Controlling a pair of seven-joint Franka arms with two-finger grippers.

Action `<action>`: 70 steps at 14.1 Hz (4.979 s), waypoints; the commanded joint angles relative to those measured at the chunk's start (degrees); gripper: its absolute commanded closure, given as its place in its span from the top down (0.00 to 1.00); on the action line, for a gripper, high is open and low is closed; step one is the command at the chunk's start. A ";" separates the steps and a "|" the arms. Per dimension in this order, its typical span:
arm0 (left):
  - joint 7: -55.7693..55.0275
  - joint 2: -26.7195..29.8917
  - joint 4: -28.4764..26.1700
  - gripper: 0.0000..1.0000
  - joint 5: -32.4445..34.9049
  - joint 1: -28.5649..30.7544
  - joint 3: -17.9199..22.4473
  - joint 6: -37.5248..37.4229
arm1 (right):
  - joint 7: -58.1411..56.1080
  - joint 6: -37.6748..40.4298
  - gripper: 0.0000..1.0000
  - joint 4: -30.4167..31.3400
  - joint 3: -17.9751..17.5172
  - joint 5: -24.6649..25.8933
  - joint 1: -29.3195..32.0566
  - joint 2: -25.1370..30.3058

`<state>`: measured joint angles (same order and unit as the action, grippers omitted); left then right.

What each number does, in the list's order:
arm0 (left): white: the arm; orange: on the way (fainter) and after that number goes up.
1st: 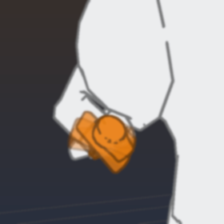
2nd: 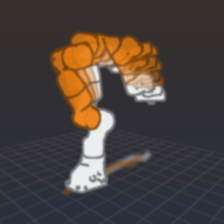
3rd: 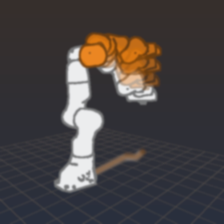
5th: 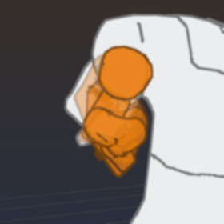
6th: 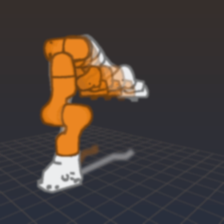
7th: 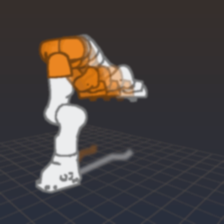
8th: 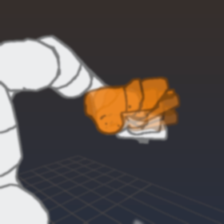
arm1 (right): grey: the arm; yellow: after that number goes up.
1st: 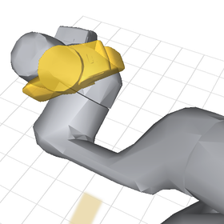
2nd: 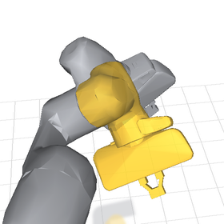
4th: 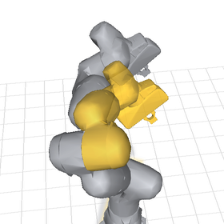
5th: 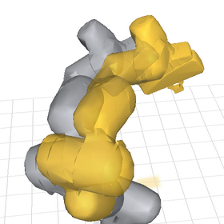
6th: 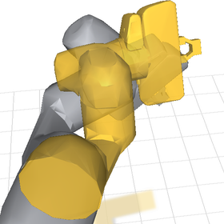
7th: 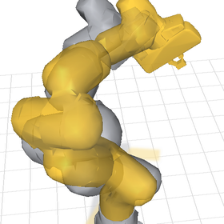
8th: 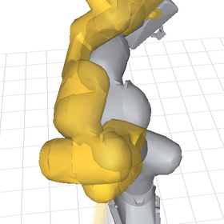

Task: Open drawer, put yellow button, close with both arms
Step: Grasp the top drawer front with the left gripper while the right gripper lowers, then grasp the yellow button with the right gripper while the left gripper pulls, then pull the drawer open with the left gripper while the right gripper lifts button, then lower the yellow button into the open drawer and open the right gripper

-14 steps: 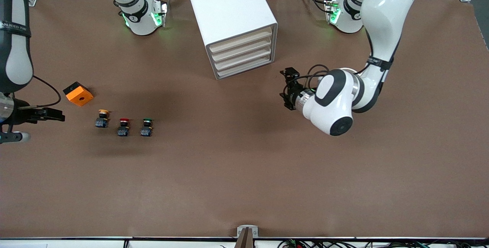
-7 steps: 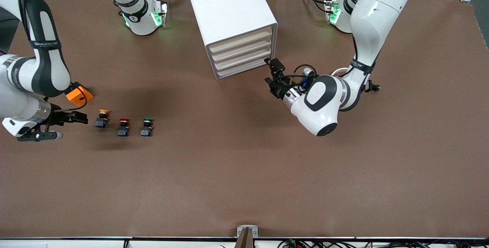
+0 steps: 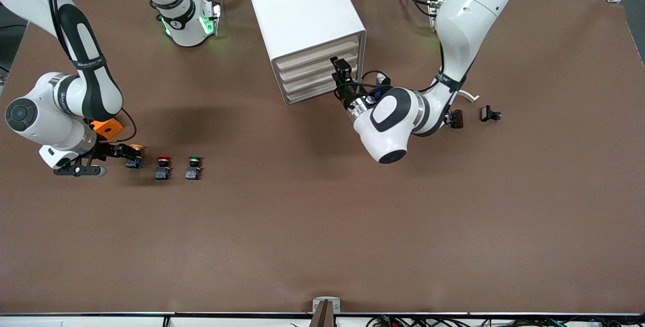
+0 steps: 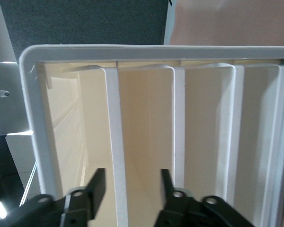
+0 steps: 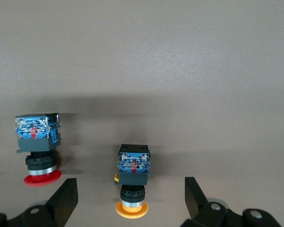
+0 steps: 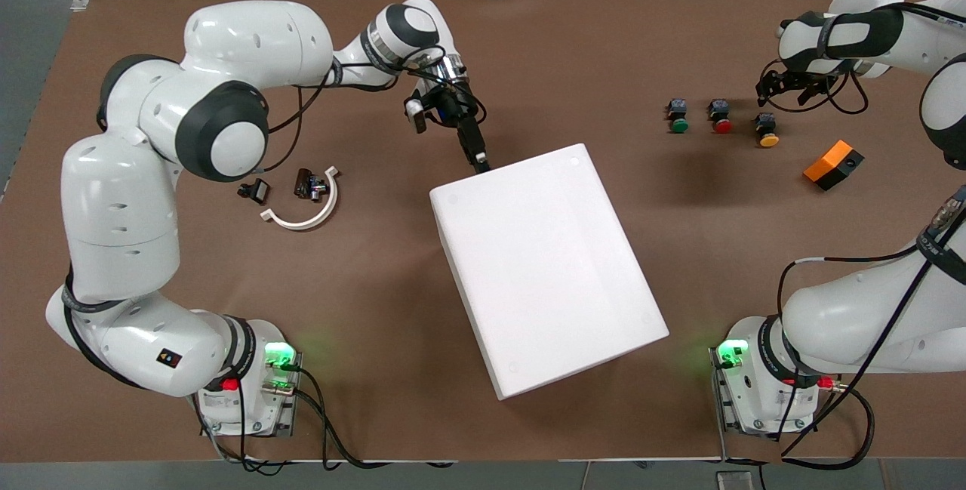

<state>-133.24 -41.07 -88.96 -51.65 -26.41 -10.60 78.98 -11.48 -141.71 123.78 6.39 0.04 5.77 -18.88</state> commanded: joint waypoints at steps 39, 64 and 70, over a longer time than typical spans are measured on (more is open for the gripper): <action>-2.20 -4.63 4.94 0.01 -3.64 5.49 1.19 8.19 | 34.12 54.84 0.22 -26.19 -0.77 -0.04 -16.92 9.39; -2.55 -3.66 10.91 1.00 -0.92 9.09 1.28 7.33 | 120.46 37.74 0.21 -37.91 -0.77 -11.29 -59.47 -2.92; -2.29 -2.17 13.99 1.00 14.43 9.71 1.37 7.15 | 124.15 33.69 0.21 -37.91 -0.77 -11.47 -61.76 -5.29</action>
<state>-135.25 -43.79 -75.99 -42.58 -16.77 -9.29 86.54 111.18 -107.85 87.55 4.79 -10.28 -54.85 -22.70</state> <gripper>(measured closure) 0.000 0.568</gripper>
